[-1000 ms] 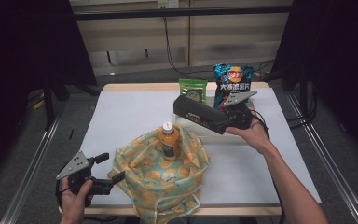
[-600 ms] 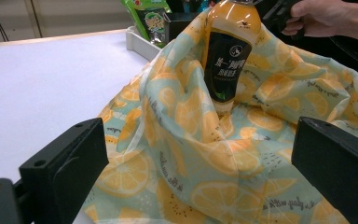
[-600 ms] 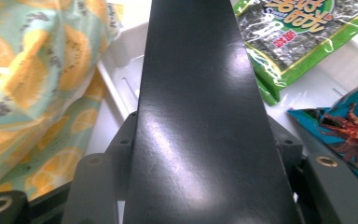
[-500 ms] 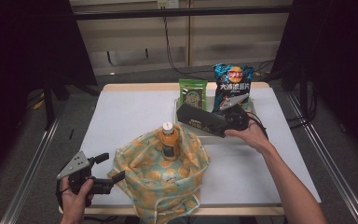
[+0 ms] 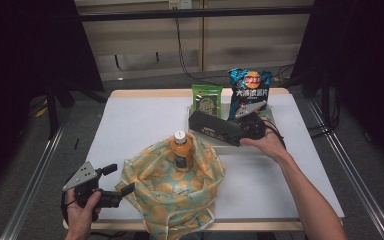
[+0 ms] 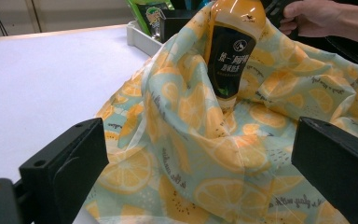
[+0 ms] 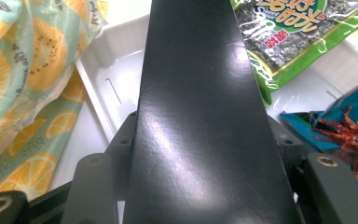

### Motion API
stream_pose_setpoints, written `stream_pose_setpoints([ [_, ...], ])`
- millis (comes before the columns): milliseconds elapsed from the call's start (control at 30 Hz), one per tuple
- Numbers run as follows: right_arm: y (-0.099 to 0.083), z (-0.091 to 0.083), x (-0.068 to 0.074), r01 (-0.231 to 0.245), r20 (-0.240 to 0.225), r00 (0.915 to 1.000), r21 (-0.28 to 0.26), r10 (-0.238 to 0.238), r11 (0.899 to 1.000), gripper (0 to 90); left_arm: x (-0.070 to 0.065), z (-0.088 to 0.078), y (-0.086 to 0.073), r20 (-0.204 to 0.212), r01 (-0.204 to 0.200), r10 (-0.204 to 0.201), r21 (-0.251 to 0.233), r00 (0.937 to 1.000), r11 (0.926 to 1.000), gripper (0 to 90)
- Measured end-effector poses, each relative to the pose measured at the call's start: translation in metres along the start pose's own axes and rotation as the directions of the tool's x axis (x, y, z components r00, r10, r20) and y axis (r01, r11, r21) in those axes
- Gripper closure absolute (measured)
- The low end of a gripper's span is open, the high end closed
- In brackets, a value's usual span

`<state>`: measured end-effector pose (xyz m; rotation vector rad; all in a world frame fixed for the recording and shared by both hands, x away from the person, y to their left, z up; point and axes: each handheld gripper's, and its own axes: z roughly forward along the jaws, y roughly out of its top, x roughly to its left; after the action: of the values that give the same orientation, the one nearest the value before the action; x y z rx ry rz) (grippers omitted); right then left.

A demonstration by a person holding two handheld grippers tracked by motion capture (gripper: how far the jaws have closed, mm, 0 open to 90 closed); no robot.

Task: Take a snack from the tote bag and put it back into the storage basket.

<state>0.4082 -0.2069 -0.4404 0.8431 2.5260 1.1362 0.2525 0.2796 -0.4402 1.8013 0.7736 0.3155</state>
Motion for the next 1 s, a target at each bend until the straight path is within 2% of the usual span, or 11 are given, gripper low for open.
stream_pose_setpoints([
  [167, -0.001, 0.002, -0.003, -0.011, -0.017, 0.9998, -0.018, 0.011, 1.0, 42.9, 0.001, 0.001, 0.0, 0.01, -0.005, 0.005, 0.002, 0.9999, 1.0, 3.1],
  [300, -0.002, 0.003, -0.005, -0.018, -0.02, 0.9996, -0.031, 0.018, 0.999, 42.6, 0.001, 0.001, 0.0, -0.002, -0.006, 0.006, 0.01, 1.0, 0.9999, 3.1],
  [700, -0.005, 0.005, -0.009, -0.037, -0.029, 0.9989, -0.04, 0.036, 0.999, 41.8, 0.001, 0.001, 0.0, -0.01, -0.006, 0.006, 0.014, 0.9999, 0.9999, 3.1],
  [833, -0.007, 0.006, -0.01, -0.045, -0.034, 0.9985, -0.048, 0.044, 0.998, 41.4, 0.001, 0.002, -0.001, 0.0, -0.007, 0.007, 0.014, 1.0, 0.9999, 3.1],
  [1000, -0.007, 0.007, -0.012, -0.061, -0.038, 0.9976, -0.052, 0.059, 0.997, 37.3, 0.001, 0.002, -0.001, -0.008, -0.003, 0.004, 0.014, 1.0, 0.9999, 3.1],
])
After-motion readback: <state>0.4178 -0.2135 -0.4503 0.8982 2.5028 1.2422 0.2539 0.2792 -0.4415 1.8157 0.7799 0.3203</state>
